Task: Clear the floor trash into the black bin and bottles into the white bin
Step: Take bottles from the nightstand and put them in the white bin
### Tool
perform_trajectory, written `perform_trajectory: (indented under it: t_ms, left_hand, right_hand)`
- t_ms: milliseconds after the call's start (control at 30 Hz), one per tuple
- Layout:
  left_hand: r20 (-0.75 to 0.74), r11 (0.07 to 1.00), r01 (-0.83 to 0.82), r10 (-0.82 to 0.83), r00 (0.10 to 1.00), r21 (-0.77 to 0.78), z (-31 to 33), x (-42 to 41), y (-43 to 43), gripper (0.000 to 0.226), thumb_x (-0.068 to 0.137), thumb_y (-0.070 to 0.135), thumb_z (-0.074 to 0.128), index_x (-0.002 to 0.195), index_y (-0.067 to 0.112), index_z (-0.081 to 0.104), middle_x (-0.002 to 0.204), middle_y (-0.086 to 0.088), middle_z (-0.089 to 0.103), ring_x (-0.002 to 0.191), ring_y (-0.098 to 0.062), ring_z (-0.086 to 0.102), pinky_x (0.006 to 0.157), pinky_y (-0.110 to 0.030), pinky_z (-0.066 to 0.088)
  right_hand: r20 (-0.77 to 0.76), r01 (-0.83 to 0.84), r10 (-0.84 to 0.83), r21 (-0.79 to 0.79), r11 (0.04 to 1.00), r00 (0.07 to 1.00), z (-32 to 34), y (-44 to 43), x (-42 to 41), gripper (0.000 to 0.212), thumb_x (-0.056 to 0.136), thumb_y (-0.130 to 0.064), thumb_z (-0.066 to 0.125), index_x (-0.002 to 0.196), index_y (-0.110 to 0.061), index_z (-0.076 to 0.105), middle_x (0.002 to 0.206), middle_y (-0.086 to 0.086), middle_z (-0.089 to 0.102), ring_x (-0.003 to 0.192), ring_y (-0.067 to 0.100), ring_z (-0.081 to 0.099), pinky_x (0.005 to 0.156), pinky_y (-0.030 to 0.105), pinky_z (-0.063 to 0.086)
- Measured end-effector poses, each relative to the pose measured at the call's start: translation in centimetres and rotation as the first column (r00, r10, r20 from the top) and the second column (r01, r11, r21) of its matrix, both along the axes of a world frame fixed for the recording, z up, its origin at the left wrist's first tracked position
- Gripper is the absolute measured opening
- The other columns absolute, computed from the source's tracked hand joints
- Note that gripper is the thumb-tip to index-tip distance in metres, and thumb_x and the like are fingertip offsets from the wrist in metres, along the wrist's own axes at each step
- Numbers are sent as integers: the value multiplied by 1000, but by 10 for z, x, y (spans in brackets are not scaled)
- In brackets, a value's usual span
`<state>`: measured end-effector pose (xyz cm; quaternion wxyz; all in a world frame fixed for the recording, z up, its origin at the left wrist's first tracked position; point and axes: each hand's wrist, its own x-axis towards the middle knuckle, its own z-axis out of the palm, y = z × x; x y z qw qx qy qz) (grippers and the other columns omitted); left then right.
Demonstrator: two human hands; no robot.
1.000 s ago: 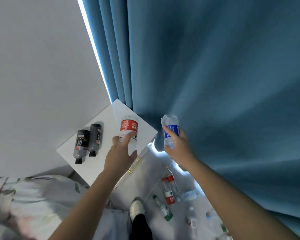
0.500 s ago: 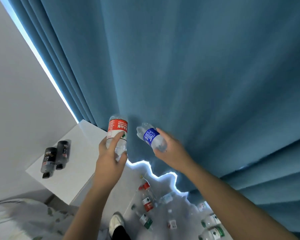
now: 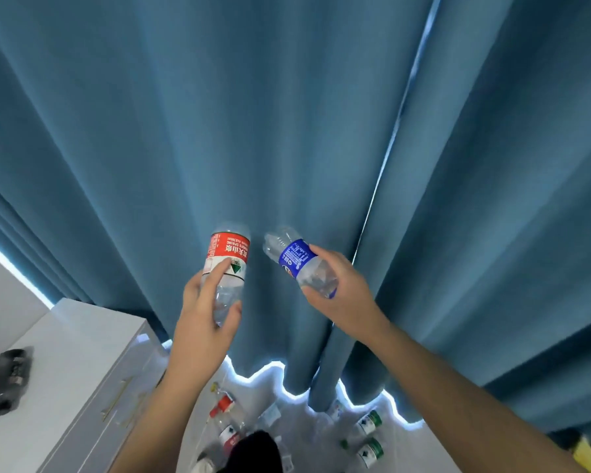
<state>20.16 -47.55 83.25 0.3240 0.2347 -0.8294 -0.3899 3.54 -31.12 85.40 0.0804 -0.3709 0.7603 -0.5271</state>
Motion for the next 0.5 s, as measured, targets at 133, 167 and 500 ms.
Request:
perform_trajectory:
  t_ms: [133,167,500]
  left_hand:
    - [-81,989,149,-148,986,6,12,-39,34,70,84,4,67,135,44,38,130,8,42,109,13,45,80,-10,43]
    - [-89,982,191,-190,978,3,13,-49,43,71,83,3,67,134,44,39,130,8,42,110,12,45,80,-9,43]
    - [-69,881,472,-472,879,-8,6,-124,110,68,85,5,66,133,46,42,132,7,40,110,2,48,75,-19,52]
  right_hand:
    - [-15,97,-97,-51,994,995,5,53,-20,60,79,-17,75,135,-24,52,129,-10,54,118,6,54,95,18,46]
    - [-18,132,-133,-61,989,991,7,65,-24,61,78,-18,74,134,-24,52,128,-10,55,117,6,54,95,19,46]
    - [-74,371,-371,-20,929,926,6,172,-47,59,77,-7,76,129,-25,53,122,-11,57,104,-8,53,86,6,41]
